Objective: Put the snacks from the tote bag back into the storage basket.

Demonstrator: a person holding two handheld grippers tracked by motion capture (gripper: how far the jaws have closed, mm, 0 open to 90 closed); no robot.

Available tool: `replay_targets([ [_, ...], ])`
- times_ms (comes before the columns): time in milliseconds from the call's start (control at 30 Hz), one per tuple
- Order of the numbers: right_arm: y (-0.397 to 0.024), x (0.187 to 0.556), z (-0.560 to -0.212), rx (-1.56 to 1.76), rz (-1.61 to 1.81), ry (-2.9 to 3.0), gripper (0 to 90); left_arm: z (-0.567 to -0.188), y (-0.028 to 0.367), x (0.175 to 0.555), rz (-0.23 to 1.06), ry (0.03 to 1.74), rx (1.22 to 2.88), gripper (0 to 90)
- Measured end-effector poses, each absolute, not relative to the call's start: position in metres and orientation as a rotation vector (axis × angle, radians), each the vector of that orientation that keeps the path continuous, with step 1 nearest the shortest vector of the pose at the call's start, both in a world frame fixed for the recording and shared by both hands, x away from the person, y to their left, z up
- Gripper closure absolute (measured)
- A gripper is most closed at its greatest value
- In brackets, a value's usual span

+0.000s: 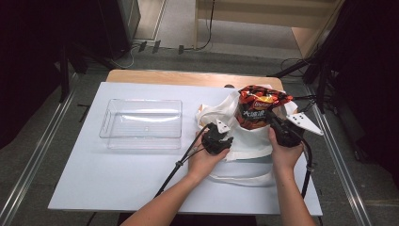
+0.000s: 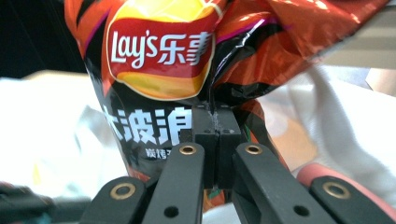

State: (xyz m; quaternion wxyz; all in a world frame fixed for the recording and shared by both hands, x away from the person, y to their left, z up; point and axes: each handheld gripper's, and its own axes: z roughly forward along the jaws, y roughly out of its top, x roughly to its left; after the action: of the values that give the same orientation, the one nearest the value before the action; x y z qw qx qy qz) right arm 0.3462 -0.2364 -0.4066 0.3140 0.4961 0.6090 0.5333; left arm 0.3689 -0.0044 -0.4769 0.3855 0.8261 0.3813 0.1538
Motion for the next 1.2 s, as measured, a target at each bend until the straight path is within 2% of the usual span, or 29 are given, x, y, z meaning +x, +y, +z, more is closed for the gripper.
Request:
replay_targets([
  [200, -0.232, 0.338, -0.38, 1.257, 1.491, 1.559, 90.0, -0.477, -0.004, 0.369, 0.389, 0.977, 2.097, 63.6],
  [833, -0.236, 0.324, -0.333, 1.2, 1.644, 1.393, 90.0, -0.477, -0.003, 0.369, 0.377, 0.965, 2.103, 62.4],
  [1033, -0.241, 0.31, -0.322, 1.158, 1.64, 1.34, 90.0, -0.476, -0.001, 0.368, 0.344, 0.93, 2.091, 54.1],
  [1100, -0.242, 0.305, -0.319, 1.144, 1.61, 1.342, 90.0, -0.474, 0.003, 0.365, 0.322, 0.899, 2.053, 48.9],
  [1200, -0.245, 0.3, -0.32, 1.147, 1.576, 1.336, 90.0, -0.471, 0.01, 0.359, 0.317, 0.865, 1.982, 46.4],
])
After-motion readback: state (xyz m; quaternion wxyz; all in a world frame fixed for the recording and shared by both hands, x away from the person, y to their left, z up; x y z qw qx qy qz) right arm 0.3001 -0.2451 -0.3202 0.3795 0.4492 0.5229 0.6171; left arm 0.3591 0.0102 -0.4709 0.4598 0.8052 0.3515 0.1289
